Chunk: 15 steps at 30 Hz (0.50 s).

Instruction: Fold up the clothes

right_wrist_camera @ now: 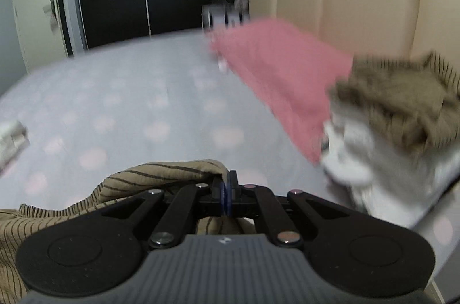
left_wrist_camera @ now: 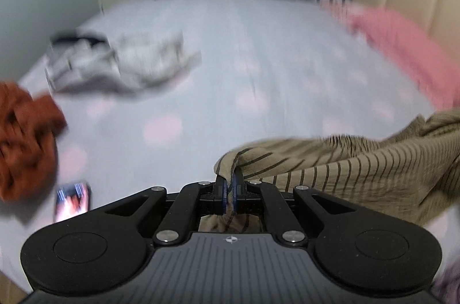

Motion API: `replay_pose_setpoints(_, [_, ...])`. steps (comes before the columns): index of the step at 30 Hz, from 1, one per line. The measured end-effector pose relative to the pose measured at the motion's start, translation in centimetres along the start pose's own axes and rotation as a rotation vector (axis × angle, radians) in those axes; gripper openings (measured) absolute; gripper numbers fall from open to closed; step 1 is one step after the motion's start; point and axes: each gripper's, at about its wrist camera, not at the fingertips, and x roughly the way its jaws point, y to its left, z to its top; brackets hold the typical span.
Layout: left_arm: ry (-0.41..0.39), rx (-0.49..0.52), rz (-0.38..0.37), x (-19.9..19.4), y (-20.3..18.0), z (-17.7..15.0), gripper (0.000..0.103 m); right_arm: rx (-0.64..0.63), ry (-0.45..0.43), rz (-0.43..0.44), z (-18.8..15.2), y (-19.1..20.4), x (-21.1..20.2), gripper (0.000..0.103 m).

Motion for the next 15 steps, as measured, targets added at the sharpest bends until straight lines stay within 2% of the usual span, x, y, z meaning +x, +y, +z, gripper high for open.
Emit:
replay_pose_setpoints(3, [0.125, 0.012, 0.000, 2.5, 0.3, -1.9, 0.002, -0.061, 0.097, -0.021, -2.4, -0.1, 1.7, 0.003])
replay_pose_setpoints(6, [0.214, -0.003, -0.011, 4.2, 1.1, -3.3, 0.002, -0.102, 0.200, -0.028, -5.0, -0.7, 2.9, 0.003])
replay_pose_setpoints(8, [0.260, 0.031, -0.004, 4.9, 0.8, -4.0, 0.002, -0.098, 0.264, -0.028, -6.3, -1.2, 3.8, 0.003])
replay_pose_setpoints(11, [0.259, 0.117, 0.032, 5.0, -0.6, -4.2, 0.002, -0.127, 0.330, -0.030, -8.0, -1.2, 4.9, 0.003])
replay_pose_setpoints(13, [0.235, 0.157, 0.054, 4.5, -1.3, -3.9, 0.004, -0.157, 0.328, -0.027, -8.4, -1.0, 4.7, 0.006])
replay_pose_setpoints(15, [0.224, 0.158, 0.070, 3.8, -1.3, -3.4, 0.013, -0.184, 0.311, -0.023, -8.1, -0.9, 4.1, 0.008])
